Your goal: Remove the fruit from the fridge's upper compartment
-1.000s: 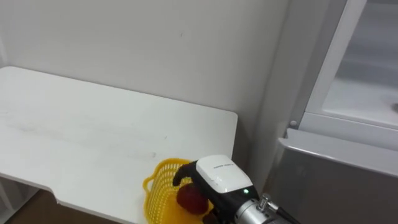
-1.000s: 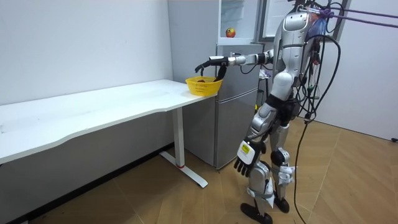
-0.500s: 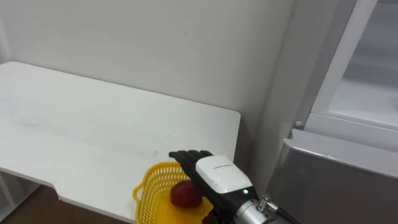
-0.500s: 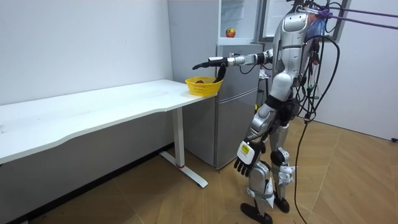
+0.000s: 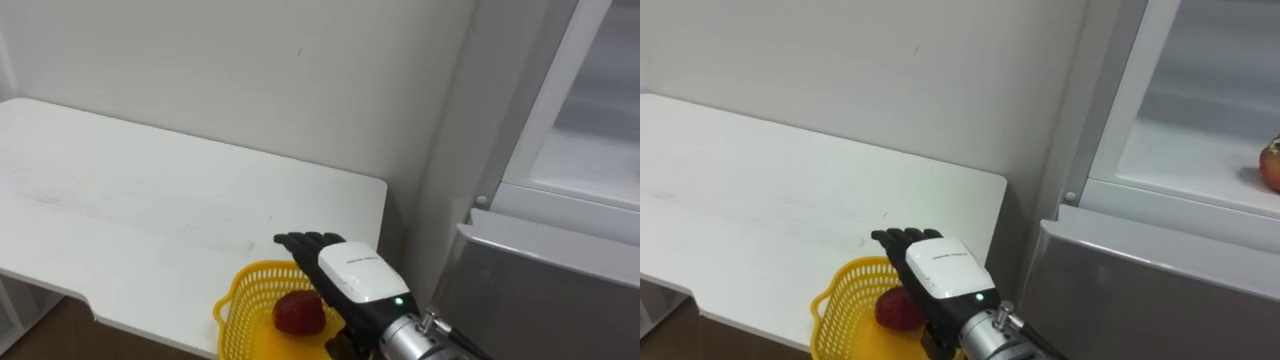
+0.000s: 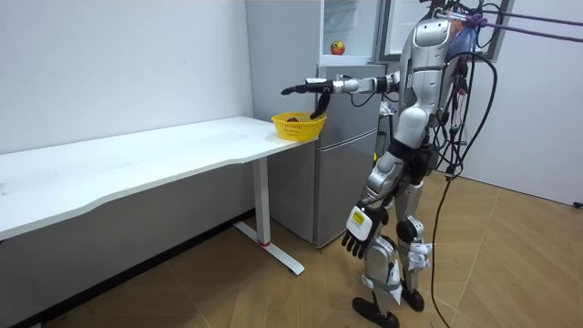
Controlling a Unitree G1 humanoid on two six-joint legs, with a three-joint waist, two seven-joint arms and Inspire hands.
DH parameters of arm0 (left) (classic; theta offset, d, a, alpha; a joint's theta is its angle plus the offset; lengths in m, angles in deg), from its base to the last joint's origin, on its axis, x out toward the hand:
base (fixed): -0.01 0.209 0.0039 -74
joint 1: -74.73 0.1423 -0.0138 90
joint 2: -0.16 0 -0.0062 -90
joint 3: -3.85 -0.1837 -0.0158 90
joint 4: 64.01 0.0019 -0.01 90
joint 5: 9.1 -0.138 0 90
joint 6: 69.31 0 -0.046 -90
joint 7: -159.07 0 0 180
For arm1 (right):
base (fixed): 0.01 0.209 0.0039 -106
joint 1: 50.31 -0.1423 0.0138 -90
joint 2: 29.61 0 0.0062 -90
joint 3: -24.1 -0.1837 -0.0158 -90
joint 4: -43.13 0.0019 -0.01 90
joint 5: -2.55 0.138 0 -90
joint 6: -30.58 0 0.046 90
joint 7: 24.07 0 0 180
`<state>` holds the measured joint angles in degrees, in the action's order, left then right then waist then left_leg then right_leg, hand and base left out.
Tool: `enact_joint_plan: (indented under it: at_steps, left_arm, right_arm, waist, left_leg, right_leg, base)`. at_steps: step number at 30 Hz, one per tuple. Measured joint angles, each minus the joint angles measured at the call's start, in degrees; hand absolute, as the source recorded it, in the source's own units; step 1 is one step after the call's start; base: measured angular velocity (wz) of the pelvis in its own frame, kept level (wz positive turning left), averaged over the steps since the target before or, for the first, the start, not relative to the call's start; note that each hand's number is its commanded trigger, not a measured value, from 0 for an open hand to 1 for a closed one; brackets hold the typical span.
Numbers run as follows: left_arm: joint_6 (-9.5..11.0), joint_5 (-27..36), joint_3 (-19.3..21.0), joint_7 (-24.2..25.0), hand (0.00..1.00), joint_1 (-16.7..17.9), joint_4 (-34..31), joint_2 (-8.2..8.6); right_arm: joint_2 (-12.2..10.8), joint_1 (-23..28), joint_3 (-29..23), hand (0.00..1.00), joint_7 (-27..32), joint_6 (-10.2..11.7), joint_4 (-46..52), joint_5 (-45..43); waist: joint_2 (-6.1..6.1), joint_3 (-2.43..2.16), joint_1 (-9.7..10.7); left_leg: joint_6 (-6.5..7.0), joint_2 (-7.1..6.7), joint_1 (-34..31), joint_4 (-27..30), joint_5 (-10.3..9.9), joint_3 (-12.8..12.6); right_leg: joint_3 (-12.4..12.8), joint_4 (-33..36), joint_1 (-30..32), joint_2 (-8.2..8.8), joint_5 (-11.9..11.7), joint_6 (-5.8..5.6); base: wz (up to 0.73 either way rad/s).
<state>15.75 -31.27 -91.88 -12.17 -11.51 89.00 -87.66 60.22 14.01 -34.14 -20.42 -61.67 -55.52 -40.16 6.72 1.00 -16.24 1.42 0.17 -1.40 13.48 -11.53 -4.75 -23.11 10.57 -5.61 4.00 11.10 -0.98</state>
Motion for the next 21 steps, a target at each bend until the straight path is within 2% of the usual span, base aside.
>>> enact_joint_plan:
  at_steps: [2, 4, 6, 7, 8, 9, 10, 14, 19, 21]
  left_arm:
    - [0.0, 0.0, 0.1, -0.4, 0.00, 0.4, 0.0, 0.17]
    - [0.0, 0.0, 0.1, -0.9, 0.00, 0.7, -0.1, 0.42]
    - [0.1, 0.0, 0.1, -1.3, 0.00, 0.8, -0.1, 1.05]
    - [0.1, 0.0, 0.1, -1.4, 0.00, 0.8, -0.1, 1.21]
    - [0.1, 0.0, 0.3, -1.6, 0.00, 1.1, -0.1, 1.46]
    - [0.1, 0.0, 0.3, -1.8, 0.00, 1.2, -0.1, 1.62]
    - [0.2, 0.0, 0.3, -1.8, 0.00, 1.2, 0.0, 1.67]
    - [0.2, 0.0, 0.3, -2.0, 0.00, 1.2, 1.3, 1.71]
    - [0.4, 0.1, 0.4, -2.8, 0.00, 2.4, 1.3, 2.17]
    - [0.5, 0.1, 0.4, -3.6, 0.00, 3.3, 1.3, 2.36]
  right_arm:
    - [0.0, 0.0, -1.5, 0.00, 0.1, 0.4, 2.2, 0.1]
    - [0.1, 0.0, -2.6, 0.00, 0.5, 0.6, 4.5, 1.8]
    - [0.1, 0.0, -4.5, 0.00, 0.8, 1.8, 6.6, 6.0]
    - [0.0, 0.0, -4.9, 0.00, 0.8, 1.9, 7.0, 6.9]
    - [0.0, 0.0, -5.3, 0.00, 0.9, 2.0, 7.8, 7.5]
    - [0.0, 0.0, -5.9, 0.00, 1.0, 2.1, 9.1, 7.8]
    - [0.0, 0.0, -6.2, 0.00, 1.1, 2.1, 9.8, 8.1]
    - [0.1, 0.0, -8.1, 0.00, 2.7, 2.4, 14.6, 10.3]
    - [-0.1, 0.1, -12.6, 0.00, 5.9, 4.1, 19.4, 13.9]
    - [-0.1, 0.2, -14.1, 0.00, 9.1, 5.5, 21.3, 15.5]
  waist:
    - [-0.35, -0.01, 0.2]
    - [-0.87, -0.21, 0.4]
    - [-1.69, -0.66, 1.0]
    - [-1.74, -0.69, 1.1]
    - [-2.36, -0.65, 1.6]
    - [-2.38, -0.81, 2.0]
    - [-2.56, -0.70, 2.1]
    - [-3.00, -0.72, 3.6]
    - [-3.21, -0.81, 5.0]
    - [-3.31, -0.77, 5.8]
  left_leg:
    - [0.00, 0.02, 0.0, 0.0, 0.0, -0.3]
    - [0.00, 0.06, 0.1, -0.1, 0.0, -0.6]
    - [0.01, -0.01, 0.5, -0.1, 0.0, -0.6]
    - [0.02, -0.02, 0.9, -0.1, 0.0, -0.7]
    - [0.03, 0.00, 1.1, -0.1, 0.0, -0.7]
    - [0.02, 0.05, 1.1, -0.1, 0.0, -0.6]
    - [0.02, 0.07, 1.1, -0.1, 0.0, -0.7]
    - [0.01, 0.09, 1.1, -0.5, 0.0, -0.8]
    - [0.03, 0.07, 1.9, -0.7, 0.0, -1.6]
    - [0.03, 0.10, 2.1, -0.8, 0.0, -1.8]
  right_leg:
    - [0.6, 0.0, 0.1, -0.03, 0.0, 0.00]
    - [1.0, 0.0, 0.1, -0.05, 0.0, 0.00]
    - [1.1, 0.0, -0.1, 0.00, 0.0, 0.00]
    - [1.1, 0.0, -0.4, 0.00, 0.0, 0.00]
    - [1.1, 0.0, -0.7, -0.01, 0.0, 0.00]
    - [1.1, 0.0, -0.7, -0.03, 0.0, 0.00]
    - [1.1, 0.0, -0.7, -0.04, 0.0, 0.00]
    - [1.2, 0.0, -0.8, -0.05, 0.0, 0.00]
    - [2.1, 0.0, -0.9, -0.01, 0.0, -0.01]
    - [2.4, 0.0, -1.2, -0.02, 0.0, -0.01]
  base:
    - [-0.08]
    - [-0.09]
    - [0.00]
    - [0.03]
    - [0.00]
    - [0.00]
    - [0.00]
    - [0.00]
    - [-0.06]
    - [-0.07]
